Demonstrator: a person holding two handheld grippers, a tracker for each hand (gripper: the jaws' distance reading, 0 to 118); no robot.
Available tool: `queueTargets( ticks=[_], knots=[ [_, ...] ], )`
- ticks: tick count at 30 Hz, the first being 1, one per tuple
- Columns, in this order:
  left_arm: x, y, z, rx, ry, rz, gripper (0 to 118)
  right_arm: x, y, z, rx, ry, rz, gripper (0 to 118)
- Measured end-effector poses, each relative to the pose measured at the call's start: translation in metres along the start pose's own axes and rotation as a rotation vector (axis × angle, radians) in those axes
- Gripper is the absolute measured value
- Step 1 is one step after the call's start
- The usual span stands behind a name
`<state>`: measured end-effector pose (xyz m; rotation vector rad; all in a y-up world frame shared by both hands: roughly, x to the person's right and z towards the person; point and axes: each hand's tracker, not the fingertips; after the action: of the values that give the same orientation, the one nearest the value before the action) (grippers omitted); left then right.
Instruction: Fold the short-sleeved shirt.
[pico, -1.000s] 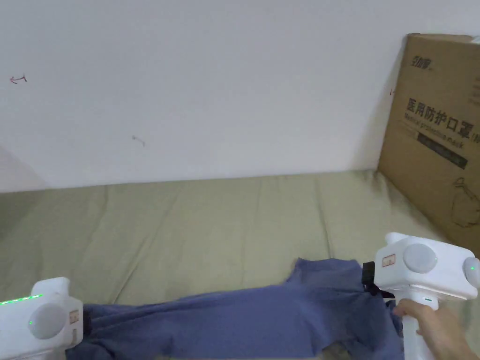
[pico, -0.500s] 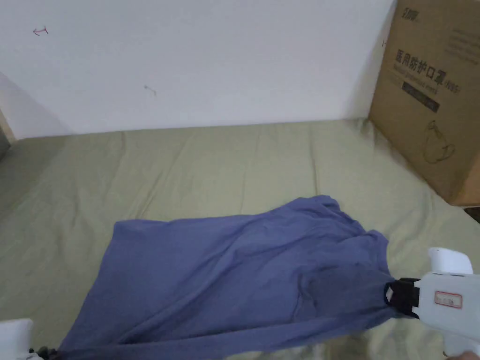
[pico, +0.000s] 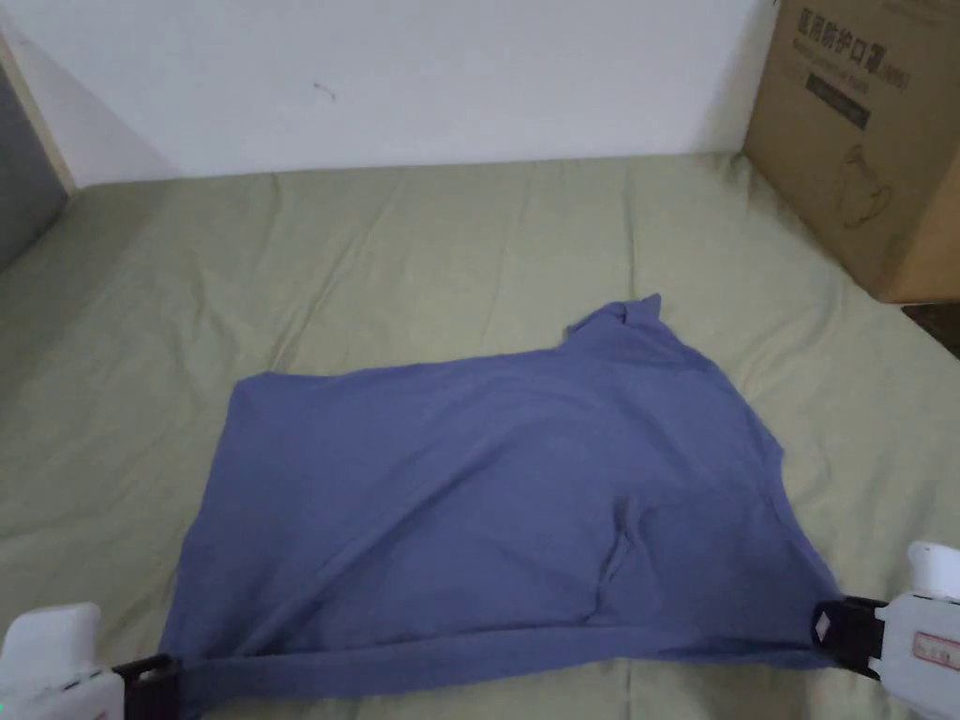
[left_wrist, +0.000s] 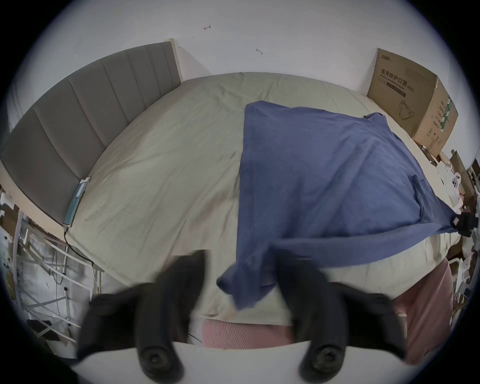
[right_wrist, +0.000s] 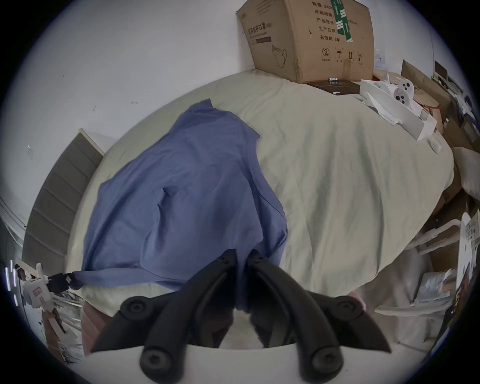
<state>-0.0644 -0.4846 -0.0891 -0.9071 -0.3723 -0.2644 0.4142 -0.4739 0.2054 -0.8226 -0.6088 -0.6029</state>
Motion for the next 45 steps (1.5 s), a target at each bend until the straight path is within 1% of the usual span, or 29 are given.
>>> queueTargets(
  ticks=[1,2,4,5,6,7,8,9,10,14,17,18,19,20,21,22,24,25,26,27,28,30,31,35,38,39,41,42,45],
  knots=[
    [-0.001,0.0,0.003,-0.001,-0.007,0.005,103,-0.002,-0.001,0.0,0.0,-0.031,0.032,45],
    [-0.003,-0.001,0.008,0.015,-0.024,0.023,104,-0.002,-0.002,0.001,0.015,-0.041,0.063,65],
    [-0.005,-0.001,0.019,0.035,-0.082,0.068,102,-0.003,-0.003,0.007,0.021,-0.029,0.079,68],
    [-0.006,-0.002,0.024,0.042,-0.101,0.08,96,-0.003,-0.003,0.011,0.024,-0.004,0.082,68],
    [-0.008,-0.004,0.031,0.06,-0.12,0.088,77,-0.004,-0.003,0.014,0.021,0.03,0.081,65],
    [-0.009,-0.006,0.038,0.078,-0.132,0.098,35,-0.006,-0.004,0.016,0.021,0.06,0.084,43],
    [-0.009,-0.01,0.042,0.085,-0.152,0.109,4,-0.006,-0.007,0.019,0.025,0.057,0.083,15],
    [-0.009,-0.014,0.043,0.078,-0.147,0.115,2,-0.011,-0.011,0.022,0.024,0.044,0.08,2],
    [-0.013,-0.019,0.04,0.075,-0.142,0.12,1,-0.015,-0.018,0.022,0.021,0.026,0.084,2],
    [-0.017,-0.037,0.034,0.047,-0.129,0.173,2,-0.025,-0.039,0.021,0.012,0.04,0.131,2],
    [-0.021,-0.039,0.029,0.05,-0.108,0.177,7,-0.03,-0.041,0.015,-0.016,0.063,0.141,2],
    [-0.02,-0.037,0.028,0.043,-0.106,0.174,27,-0.032,-0.04,0.013,-0.02,0.064,0.146,2],
    [-0.021,-0.035,0.025,0.037,-0.103,0.171,71,-0.034,-0.039,0.012,-0.027,0.064,0.154,2],
    [-0.02,-0.035,0.018,0.032,-0.102,0.167,102,-0.035,-0.04,0.01,-0.032,0.064,0.162,2],
    [-0.02,-0.034,0.014,0.037,-0.102,0.164,116,-0.036,-0.04,0.008,-0.037,0.061,0.168,2],
    [-0.016,-0.03,0.014,0.044,-0.102,0.162,115,-0.037,-0.04,0.005,-0.049,0.058,0.171,2],
    [-0.014,-0.023,0.002,0.022,-0.111,0.168,108,-0.036,-0.042,0.002,-0.061,0.065,0.171,2],
    [-0.015,-0.022,-0.005,0.017,-0.129,0.183,95,-0.036,-0.043,0.001,-0.066,0.066,0.173,2],
    [-0.016,-0.021,-0.01,0.022,-0.144,0.207,67,-0.036,-0.044,0.001,-0.07,0.068,0.175,2],
    [-0.018,-0.021,-0.017,0.014,-0.172,0.261,29,-0.036,-0.045,0.001,-0.073,0.066,0.179,2],
    [-0.02,-0.023,-0.026,-0.008,-0.19,0.28,3,-0.036,-0.047,0.002,-0.077,0.062,0.182,2],
    [-0.019,-0.027,-0.039,-0.114,-0.232,0.286,0,-0.033,-0.051,0.004,-0.075,0.061,0.177,2],
    [-0.017,-0.029,-0.038,-0.118,-0.22,0.251,0,-0.03,-0.051,0.005,-0.079,0.063,0.171,2],
    [-0.013,-0.022,-0.016,-0.065,-0.195,0.241,0,-0.02,-0.048,0.009,-0.07,0.054,0.131,2],
    [-0.009,-0.016,-0.006,-0.053,-0.152,0.187,0,-0.018,-0.041,0.013,-0.04,0.061,0.138,3],
    [-0.007,-0.014,-0.003,-0.048,-0.158,0.18,0,-0.02,-0.038,0.013,-0.026,0.033,0.151,9],
    [-0.003,-0.012,0.0,-0.045,-0.155,0.173,0,-0.021,-0.031,0.011,-0.014,-0.011,0.194,68],
    [-0.003,-0.011,0.0,-0.043,-0.15,0.168,0,-0.02,-0.026,0.006,-0.009,-0.021,0.209,82],
    [0.001,-0.009,0.002,-0.044,-0.138,0.161,0,-0.014,-0.013,-0.01,-0.012,-0.005,0.201,81]
  ],
)
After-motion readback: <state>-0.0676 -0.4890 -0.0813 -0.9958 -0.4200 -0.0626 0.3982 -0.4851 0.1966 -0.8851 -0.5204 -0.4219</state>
